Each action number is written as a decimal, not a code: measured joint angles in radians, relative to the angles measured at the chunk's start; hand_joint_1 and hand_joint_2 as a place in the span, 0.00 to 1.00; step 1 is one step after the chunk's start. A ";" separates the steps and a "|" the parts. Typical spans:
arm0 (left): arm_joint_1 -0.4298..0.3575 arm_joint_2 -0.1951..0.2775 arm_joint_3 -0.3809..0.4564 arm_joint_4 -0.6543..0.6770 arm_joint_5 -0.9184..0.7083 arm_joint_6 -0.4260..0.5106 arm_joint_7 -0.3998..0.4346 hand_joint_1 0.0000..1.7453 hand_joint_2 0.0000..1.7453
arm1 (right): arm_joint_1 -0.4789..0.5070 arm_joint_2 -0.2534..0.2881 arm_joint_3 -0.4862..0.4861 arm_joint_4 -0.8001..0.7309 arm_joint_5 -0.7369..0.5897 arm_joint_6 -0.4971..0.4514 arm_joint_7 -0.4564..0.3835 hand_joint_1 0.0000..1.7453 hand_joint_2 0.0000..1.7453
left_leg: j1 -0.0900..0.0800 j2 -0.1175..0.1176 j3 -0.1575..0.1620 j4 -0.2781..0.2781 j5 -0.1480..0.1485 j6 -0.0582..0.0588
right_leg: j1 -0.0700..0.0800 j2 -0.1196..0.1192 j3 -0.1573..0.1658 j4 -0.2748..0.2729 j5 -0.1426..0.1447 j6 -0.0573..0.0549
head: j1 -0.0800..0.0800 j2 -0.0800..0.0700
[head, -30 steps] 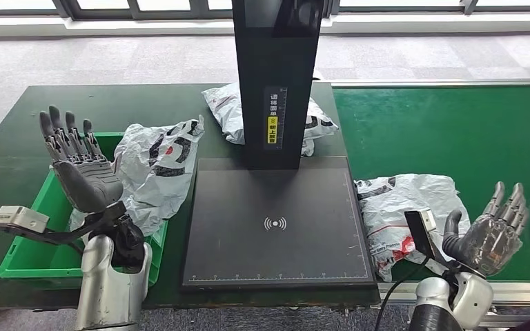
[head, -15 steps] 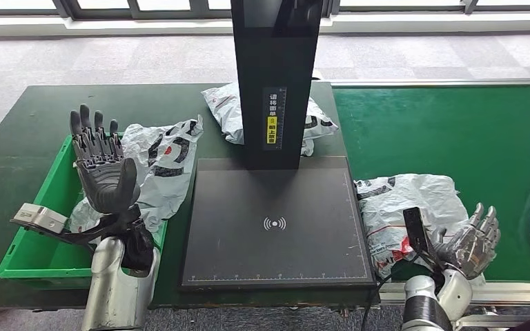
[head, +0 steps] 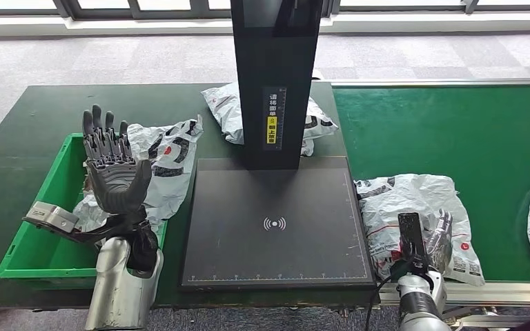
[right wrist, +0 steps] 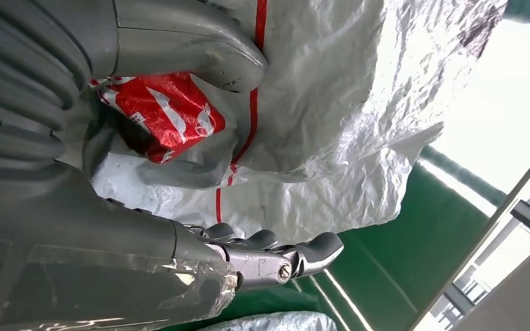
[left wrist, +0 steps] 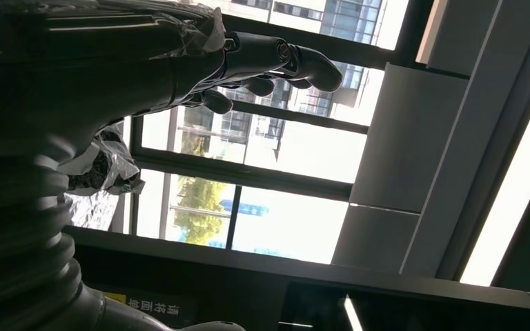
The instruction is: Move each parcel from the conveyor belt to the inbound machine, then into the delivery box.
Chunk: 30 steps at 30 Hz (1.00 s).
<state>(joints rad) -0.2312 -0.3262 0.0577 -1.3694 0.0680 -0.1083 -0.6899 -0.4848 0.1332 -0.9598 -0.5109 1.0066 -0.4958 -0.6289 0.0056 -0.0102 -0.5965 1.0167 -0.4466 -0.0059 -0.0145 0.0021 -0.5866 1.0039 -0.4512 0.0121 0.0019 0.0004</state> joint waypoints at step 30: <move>-0.003 0.000 -0.006 0.045 -0.075 -0.001 -0.009 0.00 1.00 | -0.030 -0.053 0.225 0.137 0.171 0.174 0.468 0.19 1.00 | 0.000 0.003 0.003 0.000 0.000 0.000 | 0.000 0.002 0.002 0.000 0.000 0.000 | 0.000 0.000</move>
<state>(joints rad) -0.2345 -0.3258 0.0516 -1.3241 -0.0074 -0.1091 -0.6992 -0.5147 0.0803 -0.7346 -0.3738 1.1774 -0.3214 -0.1606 0.0057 -0.0075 -0.5935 1.0167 -0.4466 -0.0060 -0.0144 0.0038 -0.5850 1.0034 -0.4508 0.0118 0.0019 0.0004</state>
